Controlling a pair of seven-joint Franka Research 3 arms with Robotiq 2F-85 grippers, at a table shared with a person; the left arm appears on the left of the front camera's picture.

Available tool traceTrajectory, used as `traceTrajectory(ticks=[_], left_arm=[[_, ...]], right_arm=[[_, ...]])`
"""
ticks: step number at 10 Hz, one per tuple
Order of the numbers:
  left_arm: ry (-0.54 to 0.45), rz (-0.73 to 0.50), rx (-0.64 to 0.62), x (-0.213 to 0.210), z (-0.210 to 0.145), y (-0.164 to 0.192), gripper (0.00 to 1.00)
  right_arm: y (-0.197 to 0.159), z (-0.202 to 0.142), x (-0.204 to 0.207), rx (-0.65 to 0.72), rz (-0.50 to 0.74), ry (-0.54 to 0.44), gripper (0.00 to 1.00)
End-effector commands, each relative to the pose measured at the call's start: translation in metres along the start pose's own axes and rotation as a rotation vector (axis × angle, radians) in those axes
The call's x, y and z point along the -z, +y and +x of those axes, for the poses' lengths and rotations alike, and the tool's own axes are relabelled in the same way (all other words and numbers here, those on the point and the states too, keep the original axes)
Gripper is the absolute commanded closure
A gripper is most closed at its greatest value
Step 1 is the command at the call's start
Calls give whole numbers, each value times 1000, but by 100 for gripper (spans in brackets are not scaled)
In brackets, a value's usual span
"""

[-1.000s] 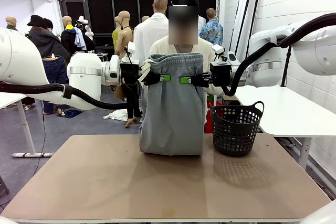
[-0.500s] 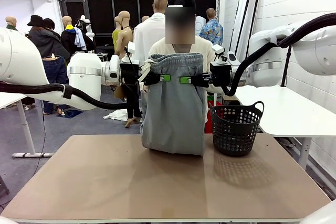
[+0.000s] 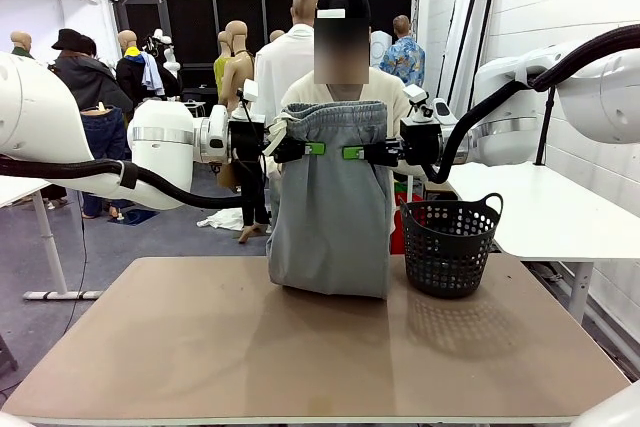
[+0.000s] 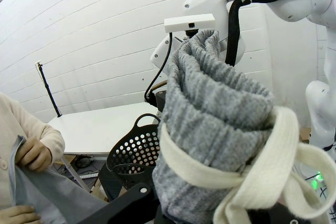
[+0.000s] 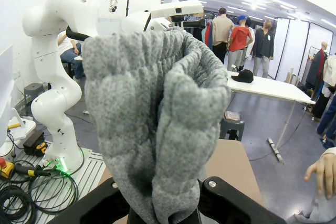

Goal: Fold the training pants.
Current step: Release the ends of the Training pants and then grab the overlapped ends.

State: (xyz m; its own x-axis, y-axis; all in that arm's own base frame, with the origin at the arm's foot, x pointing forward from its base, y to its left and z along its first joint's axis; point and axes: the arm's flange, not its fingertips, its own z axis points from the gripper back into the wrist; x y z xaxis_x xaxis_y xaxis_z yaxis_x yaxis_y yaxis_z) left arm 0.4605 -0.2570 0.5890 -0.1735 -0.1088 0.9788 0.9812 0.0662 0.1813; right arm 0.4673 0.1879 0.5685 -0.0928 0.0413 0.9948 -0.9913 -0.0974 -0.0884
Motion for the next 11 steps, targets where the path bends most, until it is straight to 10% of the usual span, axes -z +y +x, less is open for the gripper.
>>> traceTrajectory(ticks=[1, 11], left_arm=[[-6, 3, 6, -1, 3, 0, 100], [-6, 3, 6, -1, 3, 0, 100]], right_arm=[[1, 1, 1, -1, 4, -3, 100], [1, 1, 1, -1, 4, -3, 100]])
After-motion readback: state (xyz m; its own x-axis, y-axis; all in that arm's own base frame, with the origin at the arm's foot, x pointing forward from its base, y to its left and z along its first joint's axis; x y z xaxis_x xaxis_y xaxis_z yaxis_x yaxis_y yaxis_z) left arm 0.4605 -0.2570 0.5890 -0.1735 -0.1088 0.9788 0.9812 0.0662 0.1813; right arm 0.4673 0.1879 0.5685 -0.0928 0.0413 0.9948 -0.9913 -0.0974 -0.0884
